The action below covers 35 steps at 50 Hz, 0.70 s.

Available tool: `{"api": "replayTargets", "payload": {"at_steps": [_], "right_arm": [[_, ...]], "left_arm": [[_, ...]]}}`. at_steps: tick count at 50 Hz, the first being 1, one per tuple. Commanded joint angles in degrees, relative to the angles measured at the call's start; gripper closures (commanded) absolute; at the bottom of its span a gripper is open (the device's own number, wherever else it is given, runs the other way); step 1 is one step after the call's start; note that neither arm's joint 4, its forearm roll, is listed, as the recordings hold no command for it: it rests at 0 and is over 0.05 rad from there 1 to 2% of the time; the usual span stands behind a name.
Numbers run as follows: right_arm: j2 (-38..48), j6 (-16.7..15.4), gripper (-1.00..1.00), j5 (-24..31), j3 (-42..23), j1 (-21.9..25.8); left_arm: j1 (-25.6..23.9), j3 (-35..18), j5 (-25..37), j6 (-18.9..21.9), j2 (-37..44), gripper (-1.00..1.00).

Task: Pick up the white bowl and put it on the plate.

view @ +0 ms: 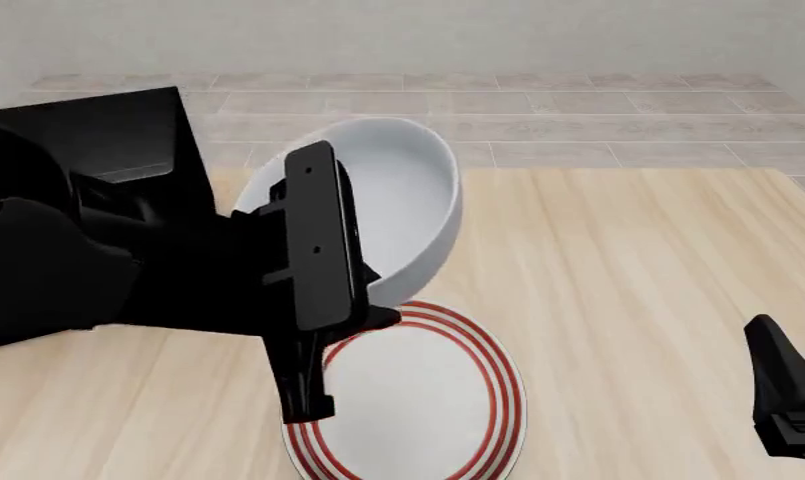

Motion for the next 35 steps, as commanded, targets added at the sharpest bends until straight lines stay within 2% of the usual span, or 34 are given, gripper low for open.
{"api": "replayTargets", "payload": {"at_steps": [1,19,35], "right_arm": [[0.03,0.01,-1.00,-0.26,0.23,0.00],[0.03,0.01,-1.00,-0.26,0.23,0.00],[0.03,0.01,-1.00,-0.26,0.23,0.00]], "left_arm": [[-2.60,1.47,0.03,-2.41,-1.17,1.00],[-3.17,5.49,0.28,-2.56,-0.66,1.00],[-6.22,6.20,0.93,-5.13,-1.35,1.00]]}}
